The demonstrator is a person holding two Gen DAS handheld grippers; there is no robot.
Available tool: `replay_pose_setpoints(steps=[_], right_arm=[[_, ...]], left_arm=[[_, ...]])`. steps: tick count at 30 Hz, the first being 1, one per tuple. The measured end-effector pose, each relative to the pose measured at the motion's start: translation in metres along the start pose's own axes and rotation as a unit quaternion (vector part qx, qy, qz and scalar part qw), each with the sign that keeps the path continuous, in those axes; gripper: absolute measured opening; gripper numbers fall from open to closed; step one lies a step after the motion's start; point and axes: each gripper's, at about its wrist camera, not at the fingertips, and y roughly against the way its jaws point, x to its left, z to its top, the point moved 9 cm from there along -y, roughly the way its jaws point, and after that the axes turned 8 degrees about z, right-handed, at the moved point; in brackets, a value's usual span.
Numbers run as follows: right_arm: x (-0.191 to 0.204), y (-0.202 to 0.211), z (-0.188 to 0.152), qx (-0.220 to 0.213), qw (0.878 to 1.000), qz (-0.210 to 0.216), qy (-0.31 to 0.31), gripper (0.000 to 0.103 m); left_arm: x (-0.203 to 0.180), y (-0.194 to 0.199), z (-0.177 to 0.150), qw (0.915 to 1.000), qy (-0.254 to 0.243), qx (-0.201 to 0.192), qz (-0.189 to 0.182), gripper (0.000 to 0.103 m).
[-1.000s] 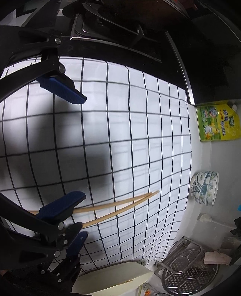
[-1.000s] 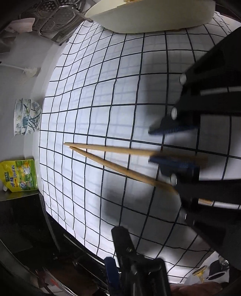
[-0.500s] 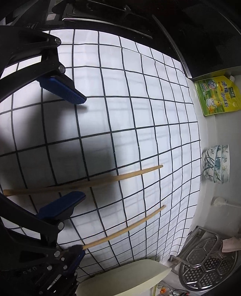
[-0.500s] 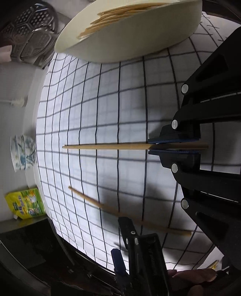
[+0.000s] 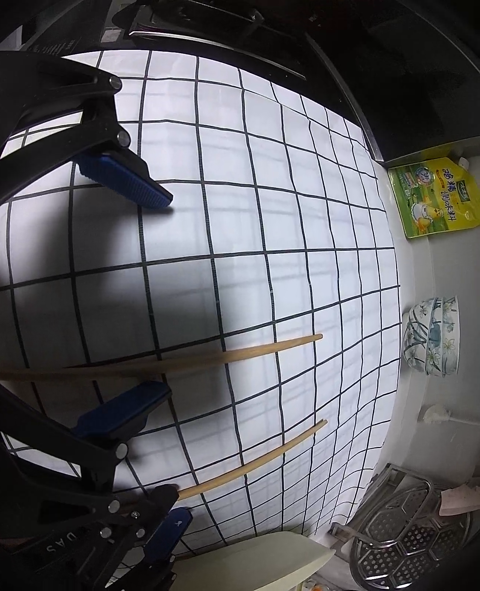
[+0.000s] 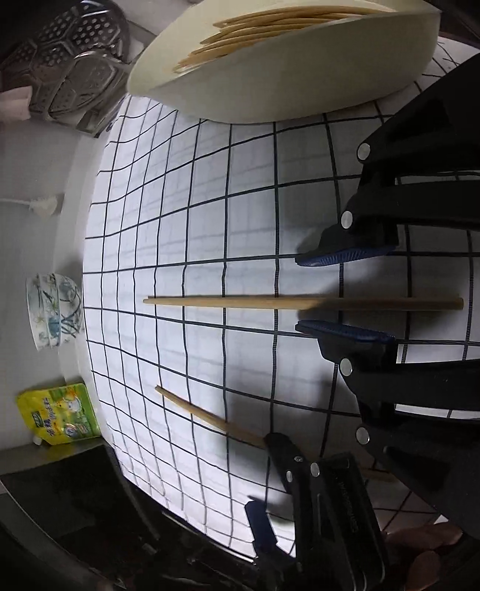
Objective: Organize utensils
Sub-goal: 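Close the left tool on one chopstick while the right tool grasps the other, then carry both held chopsticks with both tools over the cream basin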
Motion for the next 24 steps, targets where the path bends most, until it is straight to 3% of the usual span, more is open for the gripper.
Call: replay_pose_setpoints(steps=[2, 4, 5, 6, 7, 16, 24], right_arm=[[0.002, 0.000, 0.000, -0.003, 1.000, 0.003, 0.007, 0.023], [0.002, 0.000, 0.000, -0.002, 1.000, 0.003, 0.008, 0.010], [0.002, 0.000, 0.001, 0.000, 1.000, 0.007, 0.007, 0.006], [0.002, -0.001, 0.002, 0.002, 1.000, 0.013, 0.003, 0.006], [0.001, 0.000, 0.002, 0.003, 1.000, 0.016, 0.000, 0.006], [0.006, 0.025, 0.004, -0.014, 0.998, 0.059, -0.036, 0.006], [0.003, 0.093, 0.032, -0.074, 0.993, 0.090, -0.033, 0.006]], left_arm=[[-0.001, 0.003, 0.002, 1.0000, -0.002, -0.007, -0.001, 0.076], [-0.008, 0.008, 0.005, 0.9997, -0.016, -0.014, -0.011, 0.043], [-0.011, 0.009, 0.006, 0.9996, -0.019, -0.013, -0.014, 0.033], [-0.013, 0.010, 0.007, 0.9996, -0.019, -0.011, -0.017, 0.015], [-0.014, 0.011, 0.007, 0.9996, -0.019, -0.007, -0.021, 0.007], [-0.008, 0.026, 0.009, 0.9992, -0.006, 0.011, -0.039, 0.007], [-0.024, 0.096, 0.051, 0.9972, -0.007, -0.061, -0.042, 0.007]])
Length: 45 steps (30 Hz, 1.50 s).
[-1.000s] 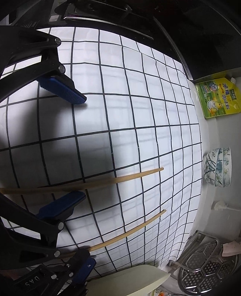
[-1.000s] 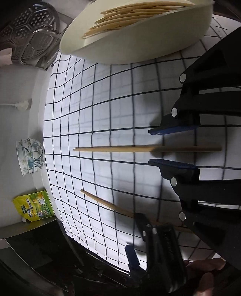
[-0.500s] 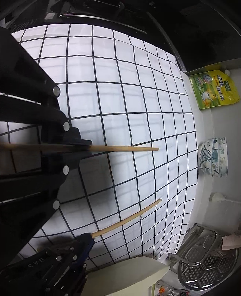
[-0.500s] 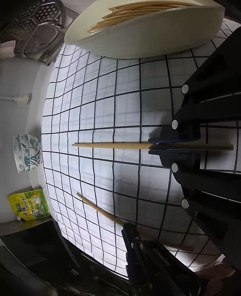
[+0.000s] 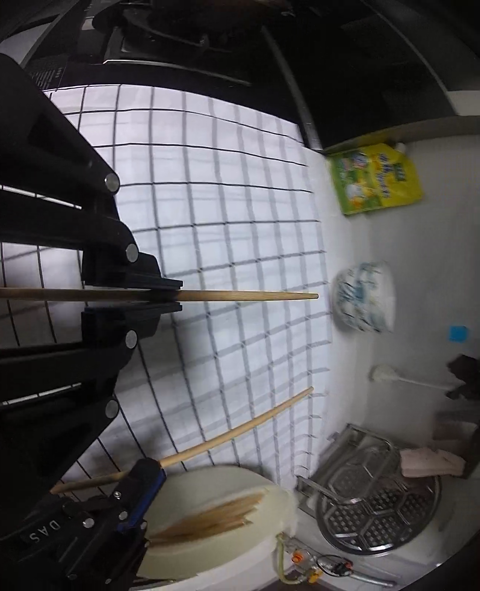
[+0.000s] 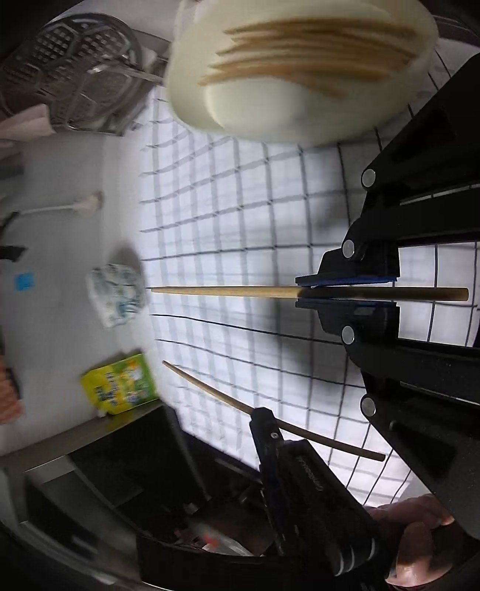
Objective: Organize utensils
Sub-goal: 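Carry both held chopsticks with both tools over the cream basin, then open both tools to drop the chopsticks into the basin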
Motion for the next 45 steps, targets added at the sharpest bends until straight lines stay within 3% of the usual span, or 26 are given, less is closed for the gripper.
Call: replay_pose_setpoints(steps=[6, 10, 15, 20, 27, 34, 35, 36, 37, 38, 39, 45], right_arm=[[-0.036, 0.053, 0.023, -0.037, 0.999, -0.019, -0.002, 0.006], [-0.091, 0.092, 0.029, -0.062, 0.996, -0.052, -0.029, 0.006], [-0.164, 0.121, 0.018, -0.070, 0.990, -0.095, -0.075, 0.006], [-0.216, 0.125, 0.003, -0.051, 0.985, -0.118, -0.111, 0.006], [-0.250, 0.110, -0.017, -0.022, 0.983, -0.114, -0.141, 0.006], [-0.264, 0.106, -0.024, -0.012, 0.982, -0.109, -0.157, 0.006], [-0.265, 0.107, -0.024, -0.012, 0.981, -0.108, -0.159, 0.010], [-0.266, 0.108, -0.024, -0.013, 0.981, -0.108, -0.161, 0.014], [-0.268, 0.111, -0.024, -0.017, 0.980, -0.112, -0.161, 0.022], [-0.268, 0.112, -0.023, -0.019, 0.980, -0.114, -0.161, 0.024], [-0.269, 0.115, -0.023, -0.021, 0.980, -0.116, -0.161, 0.024], [-0.268, 0.133, -0.019, -0.036, 0.979, -0.118, -0.165, 0.036]], left_arm=[[-0.062, 0.041, 0.039, 0.9982, -0.017, -0.049, -0.031, 0.007], [-0.116, 0.056, 0.053, 0.9954, -0.038, -0.062, -0.062, 0.007], [-0.189, 0.057, 0.059, 0.9908, -0.071, -0.056, -0.100, 0.007], [-0.248, 0.041, 0.052, 0.9866, -0.105, -0.032, -0.121, 0.007], [-0.294, 0.009, 0.041, 0.9832, -0.138, 0.000, -0.119, 0.007], [-0.302, -0.005, 0.035, 0.9828, -0.153, 0.017, -0.102, 0.008], [-0.301, -0.006, 0.035, 0.9832, -0.153, 0.020, -0.098, 0.015], [-0.300, -0.007, 0.035, 0.9836, -0.151, 0.023, -0.096, 0.028], [-0.299, -0.007, 0.036, 0.9842, -0.146, 0.023, -0.097, 0.046], [-0.296, -0.005, 0.037, 0.9849, -0.142, 0.021, -0.097, 0.058], [-0.293, -0.002, 0.039, 0.9861, -0.136, 0.013, -0.095, 0.078], [-0.282, 0.014, 0.049, 0.9879, -0.129, -0.004, -0.085, 0.081]])
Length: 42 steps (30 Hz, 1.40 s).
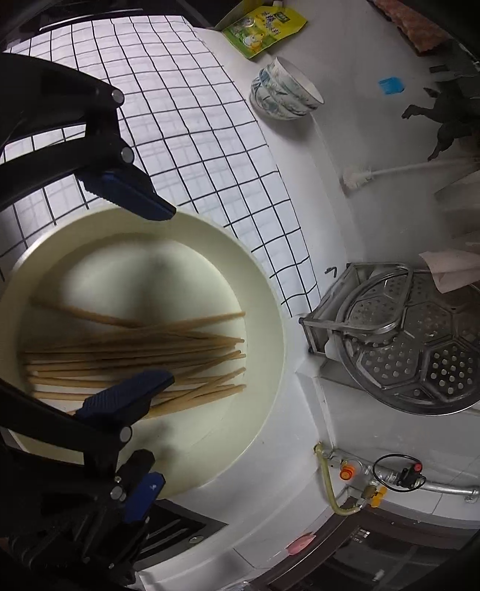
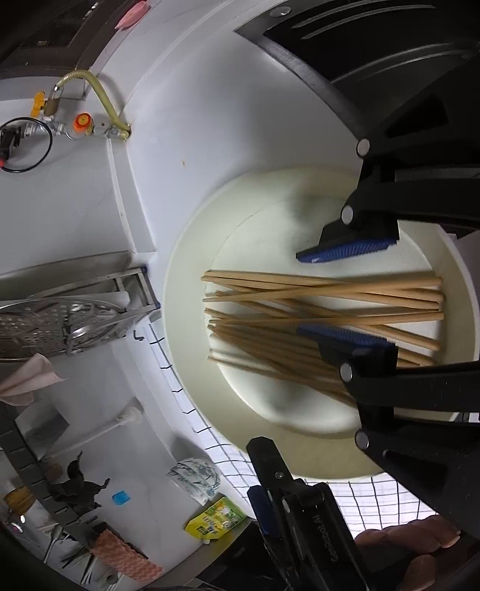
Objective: Organize utensils
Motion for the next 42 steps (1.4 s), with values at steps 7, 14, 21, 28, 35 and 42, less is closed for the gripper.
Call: replay_pose_setpoints(steps=[7, 14, 21, 28, 35, 42], right_arm=[[0.011, 0.013, 0.002, -0.008, 1.000, 0.003, 0.010, 0.042], [0.022, 0.023, -0.002, -0.012, 1.000, 0.005, 0.020, 0.050], [0.022, 0.030, 0.000, -0.014, 1.000, -0.001, 0.027, 0.058], [0.021, 0.037, 0.004, -0.015, 0.999, -0.007, 0.031, 0.064], [0.020, 0.043, 0.004, -0.017, 0.999, -0.012, 0.028, 0.066], [0.026, 0.048, 0.002, -0.020, 0.999, -0.013, 0.033, 0.066]], left_arm=[[0.007, 0.017, 0.002, 0.9999, 0.003, -0.011, 0.008, 0.083], [0.010, 0.030, 0.004, 0.9996, 0.006, -0.025, 0.013, 0.085], [0.016, 0.040, 0.005, 0.9990, 0.017, -0.035, 0.020, 0.093], [0.019, 0.045, 0.002, 0.9987, 0.025, -0.035, 0.028, 0.096], [0.020, 0.049, -0.002, 0.9987, 0.026, -0.031, 0.030, 0.097], [0.023, 0.056, -0.006, 0.9983, 0.027, -0.034, 0.039, 0.097]])
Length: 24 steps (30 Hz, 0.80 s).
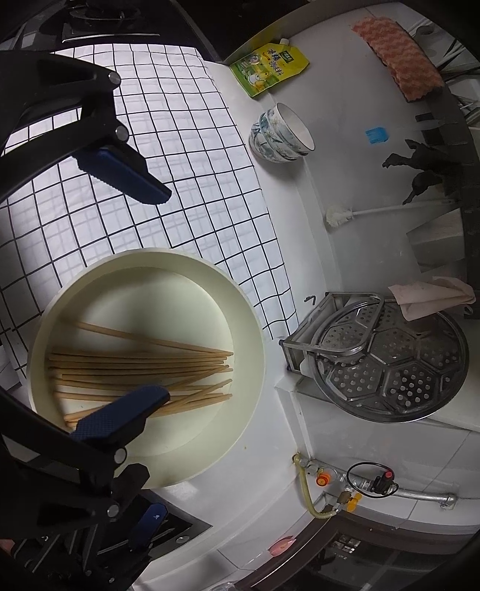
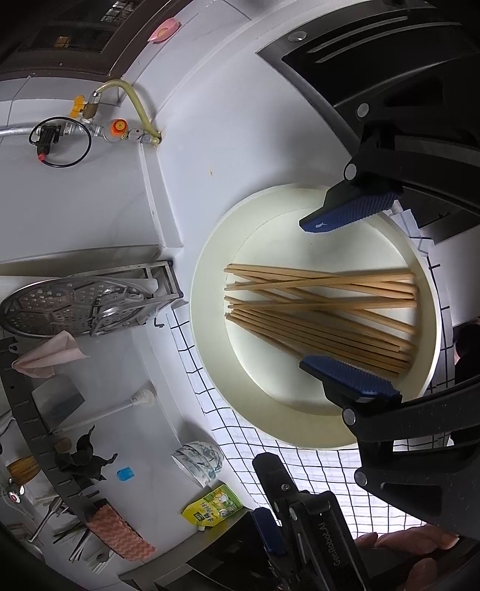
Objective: Organize utensils
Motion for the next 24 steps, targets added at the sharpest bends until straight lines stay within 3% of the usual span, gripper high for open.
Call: replay_pose_setpoints(steps=[24], right_arm=[[0.012, 0.005, -0.010, 0.009, 1.000, -0.006, 0.017, 0.067]], left_arm=[[0.003, 0.011, -0.008, 0.9999, -0.006, -0.005, 0.008, 0.097]])
